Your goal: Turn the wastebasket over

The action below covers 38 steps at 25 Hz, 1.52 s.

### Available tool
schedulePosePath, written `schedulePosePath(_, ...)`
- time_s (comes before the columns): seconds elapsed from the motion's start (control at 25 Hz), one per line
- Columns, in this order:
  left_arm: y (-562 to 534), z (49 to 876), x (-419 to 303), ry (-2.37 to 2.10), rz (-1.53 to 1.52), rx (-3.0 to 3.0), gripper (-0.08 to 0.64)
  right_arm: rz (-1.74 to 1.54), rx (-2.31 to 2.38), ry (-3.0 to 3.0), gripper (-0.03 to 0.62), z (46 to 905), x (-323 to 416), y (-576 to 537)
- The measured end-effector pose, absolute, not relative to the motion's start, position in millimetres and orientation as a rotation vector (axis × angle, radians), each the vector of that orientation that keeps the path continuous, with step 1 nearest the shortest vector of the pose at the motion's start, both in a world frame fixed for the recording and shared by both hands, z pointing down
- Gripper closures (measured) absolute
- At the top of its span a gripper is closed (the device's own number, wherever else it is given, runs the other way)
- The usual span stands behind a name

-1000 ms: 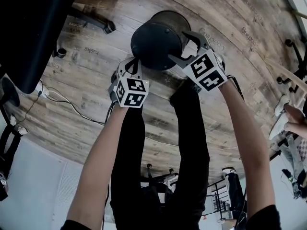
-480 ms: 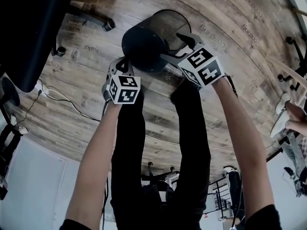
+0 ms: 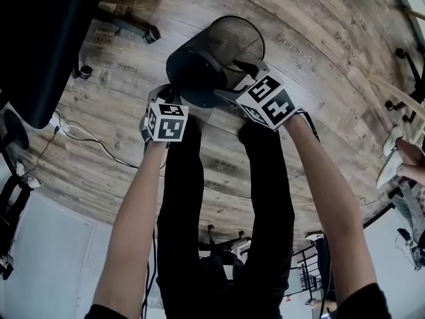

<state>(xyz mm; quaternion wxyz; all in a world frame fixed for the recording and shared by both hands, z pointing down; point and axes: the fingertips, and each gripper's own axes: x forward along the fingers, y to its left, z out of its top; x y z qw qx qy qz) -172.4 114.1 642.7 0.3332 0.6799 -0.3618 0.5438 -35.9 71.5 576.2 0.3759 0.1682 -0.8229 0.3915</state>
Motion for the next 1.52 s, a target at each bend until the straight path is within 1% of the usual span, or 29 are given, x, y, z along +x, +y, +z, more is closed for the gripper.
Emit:
schedulePosePath(0.2,115.1,640.2,-183.2,-0.964,1.359,1.732,0.538,0.977,0.409,-2.113,0.219,575.5,-43.4,69.9)
schedulePosePath(0.32,108.9,631.6,-180.7,-0.999,1.250,1.733,0.537,0.967,0.400,-2.116,0.219,574.8,-48.0,68.5)
schedulePosePath(0.36,105.4,627.4,-177.4,-1.005,1.204,1.739,0.527,0.962,0.395,-2.118,0.219,574.1,-50.1,68.9)
schedulePosePath(0.4,101.9,622.6,-173.4,-1.007,1.162,1.744,0.460,0.955,0.387,-2.119,0.219,573.0,-52.2,69.9)
schedulePosePath(0.44,98.1,617.3,-169.4,-1.009,1.120,1.744,0.410,0.945,0.378,-2.120,0.219,572.4,-54.1,71.3)
schedulePosePath(0.56,82.2,598.5,-159.2,-1.042,0.961,1.719,0.377,0.905,0.357,-2.121,0.219,572.7,-58.1,76.2)
schedulePosePath(0.6,76.1,591.7,-155.8,-1.052,0.894,1.700,0.355,0.903,0.352,-2.122,0.219,571.5,-60.4,77.6)
schedulePosePath(0.68,65.9,578.6,-148.8,-1.060,0.754,1.653,0.276,0.908,0.343,-2.124,0.219,568.7,-64.9,80.3)
schedulePosePath(0.72,62.1,572.6,-145.5,-1.062,0.684,1.625,0.250,0.907,0.341,-2.126,0.219,568.3,-66.3,81.5)
schedulePosePath(0.88,55.0,555.3,-135.0,-1.071,0.451,1.494,0.198,0.898,0.343,-2.132,0.219,568.8,-68.9,84.3)
schedulePosePath(1.04,56.1,551.0,-121.6,-1.059,0.363,1.396,0.182,0.899,0.349,-2.139,0.219,568.4,-71.3,85.1)
schedulePosePath(1.28,63.1,561.5,-107.9,-1.040,0.378,1.314,0.176,0.893,0.311,-2.153,0.219,567.4,-79.4,97.0)
schedulePosePath(1.52,67.8,571.7,-121.9,-1.129,0.442,1.258,0.176,0.933,0.287,-2.172,0.219,568.4,-88.7,110.9)
